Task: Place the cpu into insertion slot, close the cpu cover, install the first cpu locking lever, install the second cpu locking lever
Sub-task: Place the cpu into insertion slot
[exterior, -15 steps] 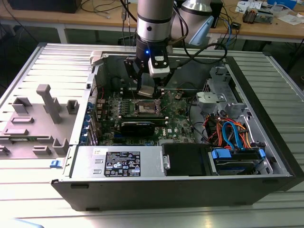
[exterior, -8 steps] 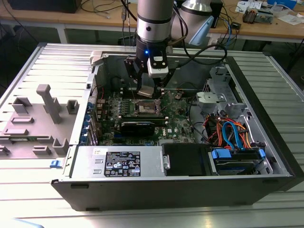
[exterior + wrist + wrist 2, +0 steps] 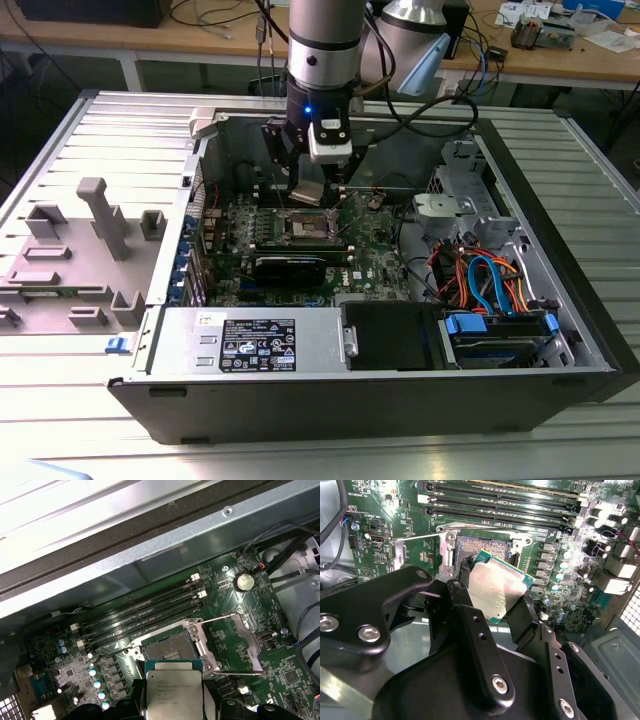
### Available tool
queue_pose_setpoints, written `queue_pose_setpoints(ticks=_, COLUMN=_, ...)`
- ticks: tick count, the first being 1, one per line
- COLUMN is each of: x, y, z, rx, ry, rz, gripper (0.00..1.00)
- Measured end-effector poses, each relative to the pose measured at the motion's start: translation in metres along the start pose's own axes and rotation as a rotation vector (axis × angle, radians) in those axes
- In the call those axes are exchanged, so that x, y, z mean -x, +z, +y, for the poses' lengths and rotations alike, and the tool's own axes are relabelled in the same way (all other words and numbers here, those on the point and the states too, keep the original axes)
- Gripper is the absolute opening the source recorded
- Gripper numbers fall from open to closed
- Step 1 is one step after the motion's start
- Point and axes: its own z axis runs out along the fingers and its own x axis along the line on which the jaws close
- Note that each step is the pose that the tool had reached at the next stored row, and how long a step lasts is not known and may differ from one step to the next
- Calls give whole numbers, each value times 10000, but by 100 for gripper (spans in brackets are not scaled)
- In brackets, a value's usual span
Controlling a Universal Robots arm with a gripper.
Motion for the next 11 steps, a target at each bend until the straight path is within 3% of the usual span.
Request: queue_pose_setpoints(ticks=11, x=0, y=6, z=0, rx=6, ry=354, rz=2, gripper=55)
